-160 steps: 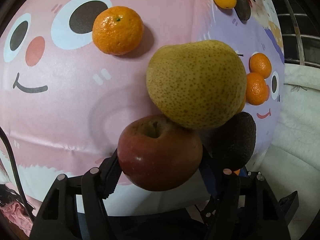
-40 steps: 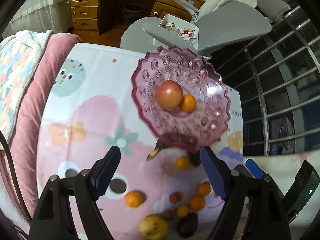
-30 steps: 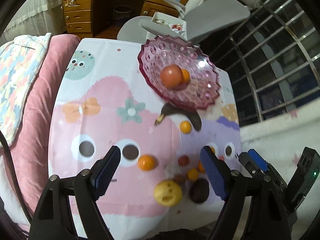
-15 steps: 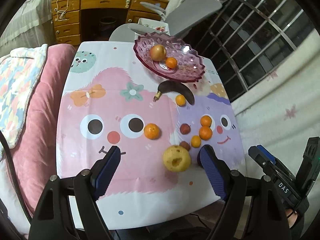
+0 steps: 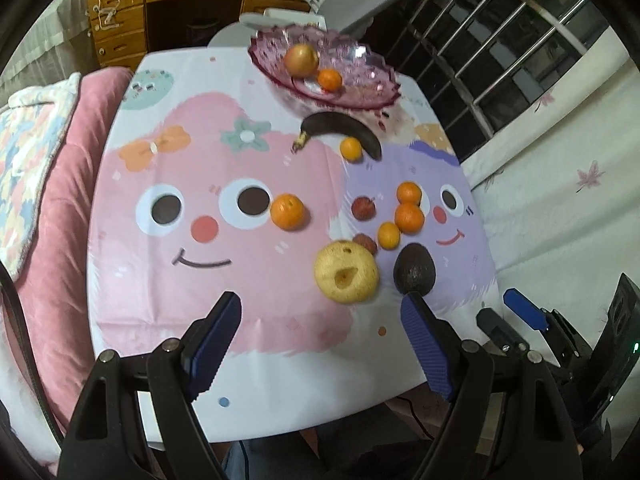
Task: Organize fruits
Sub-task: 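Move both tools back toward the remaining fruit on the table, then grasp the yellow pear with the left tool while the right tool grasps the avocado, then lower the pear and avocado into the pink bowl and open both tools, then move both tools back and grasp an orange with the left tool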
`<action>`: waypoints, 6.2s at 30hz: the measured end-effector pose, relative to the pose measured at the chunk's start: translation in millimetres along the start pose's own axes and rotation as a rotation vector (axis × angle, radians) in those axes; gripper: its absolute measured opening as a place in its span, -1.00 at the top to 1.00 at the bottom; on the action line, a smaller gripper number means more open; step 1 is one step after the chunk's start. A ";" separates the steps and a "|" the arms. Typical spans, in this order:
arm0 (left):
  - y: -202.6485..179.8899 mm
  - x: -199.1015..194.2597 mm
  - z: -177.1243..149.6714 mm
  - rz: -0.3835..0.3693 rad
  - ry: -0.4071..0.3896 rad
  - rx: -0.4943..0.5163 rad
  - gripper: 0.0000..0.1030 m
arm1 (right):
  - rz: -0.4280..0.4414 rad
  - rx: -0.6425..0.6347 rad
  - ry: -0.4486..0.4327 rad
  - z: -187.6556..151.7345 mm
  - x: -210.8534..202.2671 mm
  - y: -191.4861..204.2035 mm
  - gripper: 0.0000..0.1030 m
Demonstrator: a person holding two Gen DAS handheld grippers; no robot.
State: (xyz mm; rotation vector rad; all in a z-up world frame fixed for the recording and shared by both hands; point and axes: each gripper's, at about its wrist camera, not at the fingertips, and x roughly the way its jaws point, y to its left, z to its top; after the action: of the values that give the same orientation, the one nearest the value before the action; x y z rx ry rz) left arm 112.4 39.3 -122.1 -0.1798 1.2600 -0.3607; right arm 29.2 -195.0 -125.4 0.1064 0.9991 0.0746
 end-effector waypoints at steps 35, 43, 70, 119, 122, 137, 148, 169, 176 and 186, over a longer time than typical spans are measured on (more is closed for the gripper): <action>-24.4 163.8 2.9 0.124 0.140 -0.457 -0.72 | 0.287 -0.745 0.107 -5.6 126.1 -30.6 -0.73; -19.3 180.9 7.5 0.139 0.181 -0.488 -0.50 | 0.371 -0.724 0.122 -7.1 140.2 -31.5 -0.77; -24.9 183.0 6.0 0.145 0.187 -0.476 -0.31 | 0.484 -0.528 0.294 4.4 155.5 -57.0 -0.50; 11.8 72.1 224.0 0.123 -0.002 -0.082 -0.31 | 0.224 -0.145 -0.092 225.4 149.7 -27.0 -0.50; 13.8 87.7 237.6 0.106 0.000 -0.075 -0.31 | 0.227 -0.131 -0.083 233.0 168.3 -24.1 -0.50; 13.0 162.7 286.5 0.074 0.004 -0.036 -0.32 | 0.165 -0.180 0.008 246.3 241.9 -21.4 -0.51; 17.3 149.3 292.1 0.054 -0.044 -0.050 -0.79 | 0.151 -0.134 -0.061 255.8 222.9 -20.0 -0.49; 33.4 55.8 229.9 -0.022 -0.086 0.053 -0.79 | 0.109 0.101 -0.022 182.7 146.6 -20.9 -0.51; 36.5 39.9 201.8 -0.029 -0.045 0.130 -0.71 | 0.057 0.175 -0.034 148.2 122.6 -13.4 -0.52; 44.0 54.5 156.3 -0.014 0.064 0.203 -0.71 | -0.052 0.293 -0.029 90.9 98.2 -15.4 -0.60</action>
State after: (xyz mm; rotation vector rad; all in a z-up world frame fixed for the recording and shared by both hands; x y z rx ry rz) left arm 282.5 50.5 -138.2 -0.0041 1.2770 -0.5066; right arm 158.9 -204.4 -160.6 0.3482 0.9788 -0.1210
